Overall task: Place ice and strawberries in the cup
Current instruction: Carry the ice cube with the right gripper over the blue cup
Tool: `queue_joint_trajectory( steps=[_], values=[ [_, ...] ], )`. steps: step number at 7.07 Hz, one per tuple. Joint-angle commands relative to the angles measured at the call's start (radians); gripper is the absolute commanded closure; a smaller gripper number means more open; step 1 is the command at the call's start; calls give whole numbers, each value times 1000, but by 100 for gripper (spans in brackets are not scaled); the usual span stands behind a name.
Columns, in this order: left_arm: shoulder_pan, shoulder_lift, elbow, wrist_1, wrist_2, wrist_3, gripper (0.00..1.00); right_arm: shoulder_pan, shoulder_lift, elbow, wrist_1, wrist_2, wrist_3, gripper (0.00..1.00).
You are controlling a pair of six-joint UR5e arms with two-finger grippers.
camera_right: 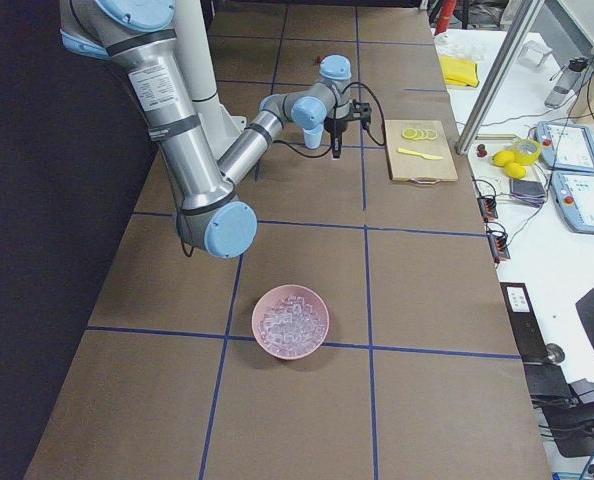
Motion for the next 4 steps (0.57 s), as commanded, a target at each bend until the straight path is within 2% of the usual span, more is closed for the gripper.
queue_joint_trajectory(
  steps=[1,3,4],
  values=[
    [0,0,0,0,0,0,0,-168,168,-28,-113,-149,179,100],
    [2,0,0,0,0,0,0,-266,312,-155,-126,-248,303,100],
    [2,2,6,1,0,0,0,-297,348,-200,-126,-279,329,100]
  ],
)
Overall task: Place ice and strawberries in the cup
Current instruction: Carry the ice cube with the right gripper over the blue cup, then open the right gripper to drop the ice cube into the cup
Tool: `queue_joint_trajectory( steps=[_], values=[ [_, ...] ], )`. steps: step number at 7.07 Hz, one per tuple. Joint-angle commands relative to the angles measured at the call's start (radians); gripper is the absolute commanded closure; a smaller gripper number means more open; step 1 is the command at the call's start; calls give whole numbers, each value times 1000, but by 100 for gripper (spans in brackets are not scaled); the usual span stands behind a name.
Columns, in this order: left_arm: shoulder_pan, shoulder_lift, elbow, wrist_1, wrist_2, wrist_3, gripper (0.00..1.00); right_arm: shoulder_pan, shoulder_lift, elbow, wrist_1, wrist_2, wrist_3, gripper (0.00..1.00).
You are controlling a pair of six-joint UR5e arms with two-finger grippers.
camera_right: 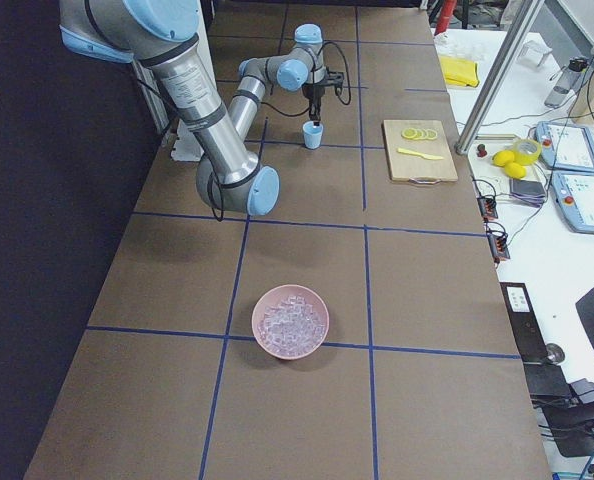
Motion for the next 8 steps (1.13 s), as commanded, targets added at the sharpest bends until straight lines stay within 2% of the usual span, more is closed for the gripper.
queue_joint_trajectory(
  steps=[1,3,4,5,8],
  values=[
    [2,1,4,1,0,0,0,-65,70,-86,-4,-68,56,100],
    [2,1,4,1,0,0,0,-66,61,-94,-4,-77,56,98],
    [2,1,4,1,0,0,0,-66,59,-95,-4,-91,53,80],
    [2,1,4,1,0,0,0,-66,62,-100,-4,-109,52,1],
    [2,1,3,1,0,0,0,-65,67,-97,-4,-111,50,0]
  ],
)
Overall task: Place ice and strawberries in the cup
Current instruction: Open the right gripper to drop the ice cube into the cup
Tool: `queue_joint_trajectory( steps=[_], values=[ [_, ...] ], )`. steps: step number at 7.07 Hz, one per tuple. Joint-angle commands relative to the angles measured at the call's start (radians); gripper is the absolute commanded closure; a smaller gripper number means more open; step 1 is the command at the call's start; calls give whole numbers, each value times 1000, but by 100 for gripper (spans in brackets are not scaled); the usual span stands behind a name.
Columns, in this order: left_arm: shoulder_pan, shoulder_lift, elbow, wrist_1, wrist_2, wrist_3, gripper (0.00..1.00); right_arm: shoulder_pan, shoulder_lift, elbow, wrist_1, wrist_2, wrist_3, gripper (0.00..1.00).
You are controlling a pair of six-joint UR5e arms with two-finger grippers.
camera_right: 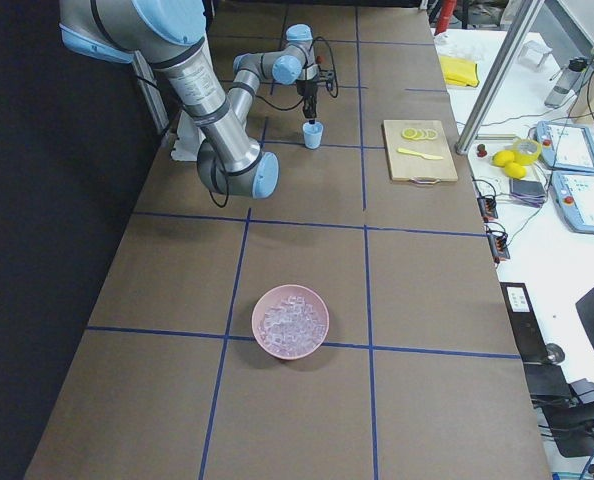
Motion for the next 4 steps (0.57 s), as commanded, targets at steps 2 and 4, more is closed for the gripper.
queue_joint_trajectory(
  steps=[2,4],
  values=[
    [0,0,-1,-1,0,0,0,53,-12,10,0,33,-40,0],
    [2,0,-1,-1,0,0,0,166,-134,111,2,150,-209,0]
  ],
)
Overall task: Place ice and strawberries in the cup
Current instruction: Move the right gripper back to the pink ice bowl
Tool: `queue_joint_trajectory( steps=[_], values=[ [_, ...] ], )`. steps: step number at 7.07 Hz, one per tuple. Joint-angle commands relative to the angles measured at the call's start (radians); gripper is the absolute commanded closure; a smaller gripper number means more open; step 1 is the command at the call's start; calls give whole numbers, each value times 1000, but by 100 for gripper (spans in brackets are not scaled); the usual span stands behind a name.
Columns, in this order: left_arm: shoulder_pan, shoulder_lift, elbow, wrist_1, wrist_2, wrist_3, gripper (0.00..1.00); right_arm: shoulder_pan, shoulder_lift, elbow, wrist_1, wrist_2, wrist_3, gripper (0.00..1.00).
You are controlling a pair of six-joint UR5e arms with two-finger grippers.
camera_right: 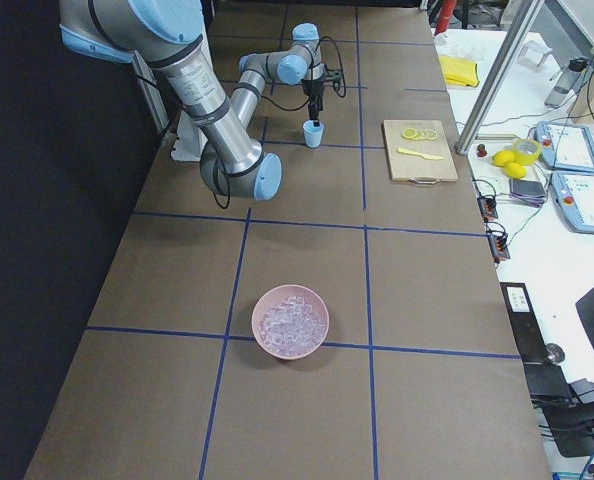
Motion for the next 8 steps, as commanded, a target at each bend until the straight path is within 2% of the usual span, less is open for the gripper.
queue_joint_trajectory(
  steps=[1,3,4,6,8],
  values=[
    [1,0,0,0,0,0,0,137,-172,149,1,137,-209,0],
    [1,0,0,0,0,0,0,292,-386,275,9,295,-535,0],
    [1,0,-2,0,0,0,0,361,-497,317,12,326,-675,0],
    [1,0,-3,1,0,0,0,527,-668,340,53,435,-948,0],
    [1,0,-3,1,0,0,0,640,-846,339,154,488,-1170,0]
  ],
)
